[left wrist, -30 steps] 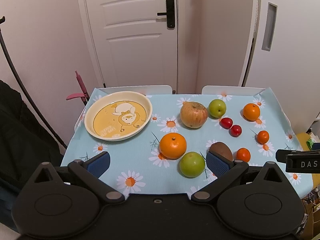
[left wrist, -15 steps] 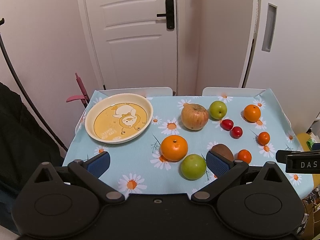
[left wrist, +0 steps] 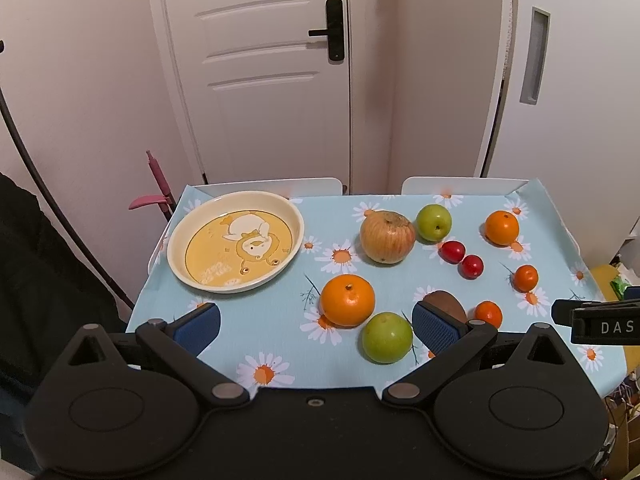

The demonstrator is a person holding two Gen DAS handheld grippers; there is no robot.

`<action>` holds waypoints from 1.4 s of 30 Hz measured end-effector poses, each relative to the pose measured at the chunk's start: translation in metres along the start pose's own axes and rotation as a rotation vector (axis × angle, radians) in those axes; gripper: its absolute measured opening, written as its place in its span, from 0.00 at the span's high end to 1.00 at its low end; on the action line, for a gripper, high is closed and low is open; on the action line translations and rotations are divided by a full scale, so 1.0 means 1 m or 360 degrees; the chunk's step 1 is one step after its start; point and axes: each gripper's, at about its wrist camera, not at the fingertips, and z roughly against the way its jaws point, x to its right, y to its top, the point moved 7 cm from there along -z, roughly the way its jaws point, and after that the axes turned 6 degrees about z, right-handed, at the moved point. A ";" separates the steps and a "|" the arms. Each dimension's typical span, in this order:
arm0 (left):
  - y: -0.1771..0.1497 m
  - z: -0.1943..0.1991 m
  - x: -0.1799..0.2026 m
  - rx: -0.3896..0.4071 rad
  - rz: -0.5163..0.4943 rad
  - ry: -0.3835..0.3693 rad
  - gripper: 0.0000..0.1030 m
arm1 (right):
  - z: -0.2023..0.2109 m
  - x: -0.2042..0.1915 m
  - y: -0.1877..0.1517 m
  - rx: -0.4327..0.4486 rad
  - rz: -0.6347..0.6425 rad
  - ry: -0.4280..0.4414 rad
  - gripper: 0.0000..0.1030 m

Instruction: Organize fruits

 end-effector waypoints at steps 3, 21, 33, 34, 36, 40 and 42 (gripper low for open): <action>0.000 0.000 -0.001 -0.0003 0.0001 -0.0004 0.00 | 0.000 0.000 -0.001 -0.0011 -0.0025 0.0019 0.00; -0.022 -0.047 0.018 -0.0059 -0.0126 -0.0112 0.00 | -0.042 0.015 -0.013 0.0119 -0.0002 0.0026 0.00; -0.055 -0.093 0.044 -0.0002 -0.0213 -0.0132 0.02 | -0.092 0.019 -0.021 0.0255 0.0381 0.0273 0.00; -0.057 -0.096 0.046 0.0005 -0.0222 -0.0126 0.04 | -0.095 0.019 -0.022 0.0259 0.0403 0.0297 0.00; -0.062 -0.102 0.050 0.0016 -0.0241 -0.0119 0.08 | -0.103 0.016 -0.026 0.0258 0.0451 0.0352 0.00; -0.069 -0.112 0.057 0.0033 -0.0284 -0.0085 0.13 | -0.113 0.009 -0.032 0.0254 0.0544 0.0443 0.03; -0.072 -0.117 0.060 0.0033 -0.0316 -0.0058 0.18 | -0.116 0.005 -0.035 0.0253 0.0578 0.0477 0.06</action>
